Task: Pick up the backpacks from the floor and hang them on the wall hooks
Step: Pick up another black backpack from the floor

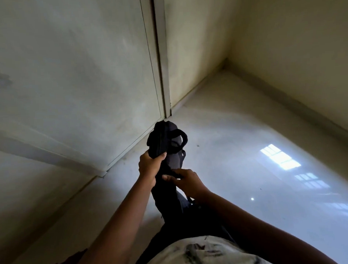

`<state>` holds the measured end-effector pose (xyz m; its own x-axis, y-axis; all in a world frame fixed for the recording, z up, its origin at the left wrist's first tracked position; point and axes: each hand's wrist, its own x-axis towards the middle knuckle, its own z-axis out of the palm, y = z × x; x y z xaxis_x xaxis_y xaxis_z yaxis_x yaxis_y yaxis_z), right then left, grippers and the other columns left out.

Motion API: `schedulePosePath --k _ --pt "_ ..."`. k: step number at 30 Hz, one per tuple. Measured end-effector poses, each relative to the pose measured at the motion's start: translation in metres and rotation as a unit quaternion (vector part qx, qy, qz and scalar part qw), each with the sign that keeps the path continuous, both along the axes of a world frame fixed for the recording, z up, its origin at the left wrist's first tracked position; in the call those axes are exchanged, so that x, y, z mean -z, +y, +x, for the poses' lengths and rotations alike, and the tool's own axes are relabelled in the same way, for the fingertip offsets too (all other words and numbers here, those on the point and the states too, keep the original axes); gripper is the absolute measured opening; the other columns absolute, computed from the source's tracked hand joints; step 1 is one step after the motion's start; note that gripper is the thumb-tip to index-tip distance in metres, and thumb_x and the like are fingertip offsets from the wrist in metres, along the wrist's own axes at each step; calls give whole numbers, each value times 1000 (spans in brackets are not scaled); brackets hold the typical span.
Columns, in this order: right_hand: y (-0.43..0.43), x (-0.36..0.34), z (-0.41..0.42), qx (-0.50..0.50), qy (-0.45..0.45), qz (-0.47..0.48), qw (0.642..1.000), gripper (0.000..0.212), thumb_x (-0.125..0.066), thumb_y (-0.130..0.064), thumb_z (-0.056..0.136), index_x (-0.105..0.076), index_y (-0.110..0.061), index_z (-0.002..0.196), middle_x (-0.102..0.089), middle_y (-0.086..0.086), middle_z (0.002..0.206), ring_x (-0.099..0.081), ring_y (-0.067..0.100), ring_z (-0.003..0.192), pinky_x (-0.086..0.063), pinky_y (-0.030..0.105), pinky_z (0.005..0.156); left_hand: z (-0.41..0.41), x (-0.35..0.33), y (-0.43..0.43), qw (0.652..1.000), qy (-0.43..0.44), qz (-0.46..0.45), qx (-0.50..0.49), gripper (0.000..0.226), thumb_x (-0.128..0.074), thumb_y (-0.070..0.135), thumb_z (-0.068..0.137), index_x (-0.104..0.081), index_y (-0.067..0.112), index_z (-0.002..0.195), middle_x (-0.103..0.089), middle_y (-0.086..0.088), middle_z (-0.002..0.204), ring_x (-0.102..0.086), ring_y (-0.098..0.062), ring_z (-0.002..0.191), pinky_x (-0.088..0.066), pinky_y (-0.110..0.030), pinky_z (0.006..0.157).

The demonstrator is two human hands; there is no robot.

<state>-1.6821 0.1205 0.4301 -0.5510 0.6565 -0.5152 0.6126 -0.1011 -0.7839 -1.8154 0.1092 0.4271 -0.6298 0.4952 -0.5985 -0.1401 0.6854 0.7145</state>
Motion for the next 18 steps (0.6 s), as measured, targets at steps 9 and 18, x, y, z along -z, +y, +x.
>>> schedulePosePath --k 9,18 --pt "43 -8 10 268 172 -188 929 9 -62 -20 89 -64 -12 86 -66 4 86 -64 22 89 -56 33 83 2 -21 -27 991 -31 63 110 27 -69 15 80 -64 8 105 -68 -3 91 -63 -23 90 -50 -22 69" --pt "45 -1 13 293 77 -133 944 23 -62 -12 88 -61 -20 66 -63 -4 64 -61 2 53 -46 10 47 7 -15 -18 950 38 -56 306 38 -56 40 87 -59 17 118 -65 -6 116 -60 -25 109 -49 -41 96"
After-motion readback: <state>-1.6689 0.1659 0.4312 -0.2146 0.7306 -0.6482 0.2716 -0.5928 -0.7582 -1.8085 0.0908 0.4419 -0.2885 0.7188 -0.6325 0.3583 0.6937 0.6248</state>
